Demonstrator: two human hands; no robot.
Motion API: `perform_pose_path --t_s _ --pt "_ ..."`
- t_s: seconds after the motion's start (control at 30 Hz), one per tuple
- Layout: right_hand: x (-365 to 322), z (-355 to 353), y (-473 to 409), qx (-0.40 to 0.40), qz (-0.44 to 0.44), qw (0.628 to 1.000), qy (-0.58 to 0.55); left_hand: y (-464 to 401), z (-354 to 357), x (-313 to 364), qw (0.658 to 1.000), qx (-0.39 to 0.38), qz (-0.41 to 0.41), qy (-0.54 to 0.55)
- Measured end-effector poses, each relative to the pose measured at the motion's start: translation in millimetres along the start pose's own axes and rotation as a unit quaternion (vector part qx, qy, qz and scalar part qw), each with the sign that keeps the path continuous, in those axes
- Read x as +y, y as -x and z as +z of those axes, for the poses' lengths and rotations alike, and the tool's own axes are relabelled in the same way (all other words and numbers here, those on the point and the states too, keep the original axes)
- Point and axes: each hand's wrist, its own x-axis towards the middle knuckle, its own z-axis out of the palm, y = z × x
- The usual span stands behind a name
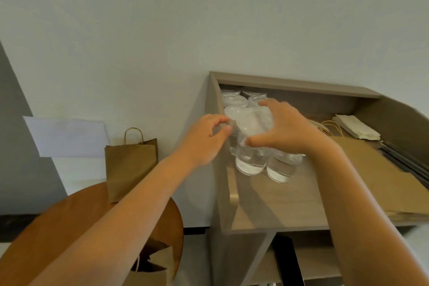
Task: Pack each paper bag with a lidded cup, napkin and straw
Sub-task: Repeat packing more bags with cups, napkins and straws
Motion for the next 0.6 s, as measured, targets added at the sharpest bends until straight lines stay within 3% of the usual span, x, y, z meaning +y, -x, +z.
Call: perform_pose_path --t_s 0.3,0.6 --pt "-93.7 -47.9 51.8 0.021 -0.009 1.0 0.009 44.2 -67.8 -38.6 1.0 -0.027 0.009 0.012" --pt "-169.3 64.2 48.6 -0.091 -0.057 0.993 -0.042 101.0 -117.4 -111.0 0.995 -0.08 -0.055 -0.001"
